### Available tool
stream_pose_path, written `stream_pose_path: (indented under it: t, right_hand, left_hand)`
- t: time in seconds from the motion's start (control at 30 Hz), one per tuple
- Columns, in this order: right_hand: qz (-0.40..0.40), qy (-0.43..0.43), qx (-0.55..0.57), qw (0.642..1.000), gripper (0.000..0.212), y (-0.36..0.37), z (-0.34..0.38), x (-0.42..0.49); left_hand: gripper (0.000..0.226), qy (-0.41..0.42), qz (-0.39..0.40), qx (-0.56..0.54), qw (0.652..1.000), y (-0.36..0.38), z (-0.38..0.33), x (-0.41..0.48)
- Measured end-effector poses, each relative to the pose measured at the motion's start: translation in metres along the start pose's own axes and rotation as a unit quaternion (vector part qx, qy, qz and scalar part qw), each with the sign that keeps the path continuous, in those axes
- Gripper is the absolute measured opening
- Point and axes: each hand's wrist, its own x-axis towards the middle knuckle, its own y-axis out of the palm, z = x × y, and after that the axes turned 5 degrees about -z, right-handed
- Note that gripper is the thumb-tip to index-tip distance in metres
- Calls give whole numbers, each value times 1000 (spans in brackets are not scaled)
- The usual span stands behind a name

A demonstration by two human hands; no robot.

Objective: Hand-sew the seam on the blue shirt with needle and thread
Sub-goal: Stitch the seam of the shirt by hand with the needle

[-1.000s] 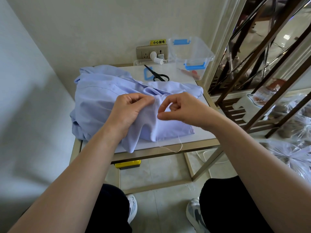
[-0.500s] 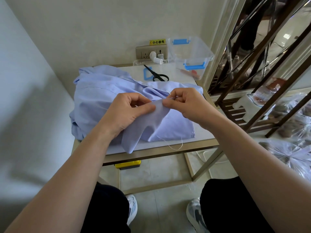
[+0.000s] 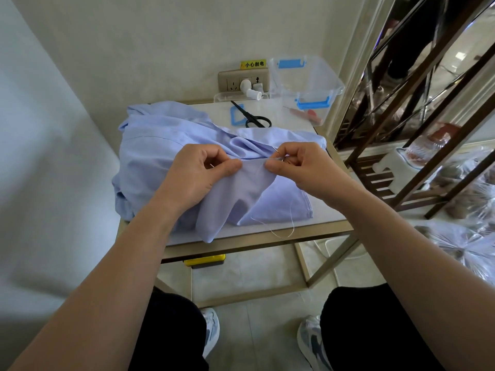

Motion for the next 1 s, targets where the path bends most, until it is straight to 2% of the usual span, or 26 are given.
stream_pose_path:
  t: [0.1, 0.37, 0.47, 0.67, 0.77, 1.0]
  right_hand:
    - [1, 1, 5, 1000, 13, 0, 0, 0]
    - [18, 9, 16, 1000, 14, 1, 2, -2]
    - [18, 11, 16, 1000, 14, 1, 3, -2]
    - [17, 0, 25, 1000, 8, 1, 4, -2]
    - [1, 0, 30, 1000, 17, -3, 7, 0]
    - [46, -99, -49, 993, 8, -12, 9, -6]
  left_hand:
    - [6, -7, 23, -13, 1000, 1, 0, 0]
    - [21, -11, 37, 21, 999, 15, -7, 0]
    - [23, -23, 37, 1, 999, 16, -11, 0]
    - [14, -18, 31, -31, 999, 15, -11, -2]
    - [13, -38, 27, -51, 998, 13, -12, -1]
    - [9, -47, 23, -76, 996, 12, -12, -1]
